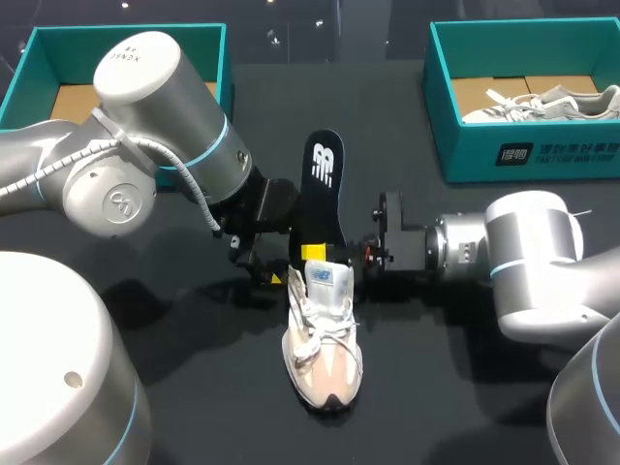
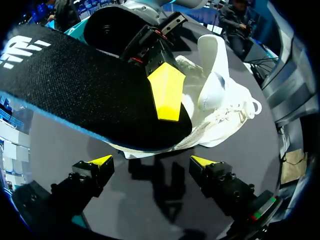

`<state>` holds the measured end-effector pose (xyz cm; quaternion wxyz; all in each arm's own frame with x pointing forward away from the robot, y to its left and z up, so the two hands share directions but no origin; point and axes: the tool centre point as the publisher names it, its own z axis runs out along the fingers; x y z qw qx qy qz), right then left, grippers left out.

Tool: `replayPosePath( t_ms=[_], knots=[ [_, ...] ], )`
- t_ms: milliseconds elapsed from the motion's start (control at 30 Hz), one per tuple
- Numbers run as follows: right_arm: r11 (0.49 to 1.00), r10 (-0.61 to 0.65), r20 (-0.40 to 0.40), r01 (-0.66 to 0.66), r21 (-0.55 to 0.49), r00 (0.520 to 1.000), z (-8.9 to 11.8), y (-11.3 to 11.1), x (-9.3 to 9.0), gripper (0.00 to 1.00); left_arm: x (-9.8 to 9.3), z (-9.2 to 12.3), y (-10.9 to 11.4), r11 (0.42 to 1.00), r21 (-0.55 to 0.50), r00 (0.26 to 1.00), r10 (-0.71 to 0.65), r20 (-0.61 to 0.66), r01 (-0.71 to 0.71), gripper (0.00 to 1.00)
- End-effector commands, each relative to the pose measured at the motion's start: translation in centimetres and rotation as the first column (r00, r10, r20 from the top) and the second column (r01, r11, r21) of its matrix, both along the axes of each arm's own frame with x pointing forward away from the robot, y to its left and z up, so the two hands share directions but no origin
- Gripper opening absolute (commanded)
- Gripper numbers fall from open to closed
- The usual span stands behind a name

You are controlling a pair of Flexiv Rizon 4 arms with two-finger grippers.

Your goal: Take the shoe out of the shoebox, open the shoe tongue, remove and reinsert the insole, then place the shoe into the shoebox

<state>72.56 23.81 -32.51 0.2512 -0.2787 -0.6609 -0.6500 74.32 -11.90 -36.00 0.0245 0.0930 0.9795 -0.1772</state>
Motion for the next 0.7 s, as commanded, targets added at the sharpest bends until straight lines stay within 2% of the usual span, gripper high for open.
replayPosePath(
  t_ms=[33, 700],
  knots=[
    [1.0, 0.004, 0.0, -0.004, -0.01, 1.0, 0.3, -0.2, 0.1, 0.28, 0.0, -0.1, 0.0, 1.0, 0.001, 1.0, -0.001, 0.001, 0.001, 1.0],
    [0.999, 0.027, 0.029, -0.026, -0.029, 0.999, 1.4, -0.4, 2.1, 0.26, 0.0, -0.1, 0.0, 1.0, 0.001, 1.0, -0.001, 0.001, 0.001, 1.0]
  ],
)
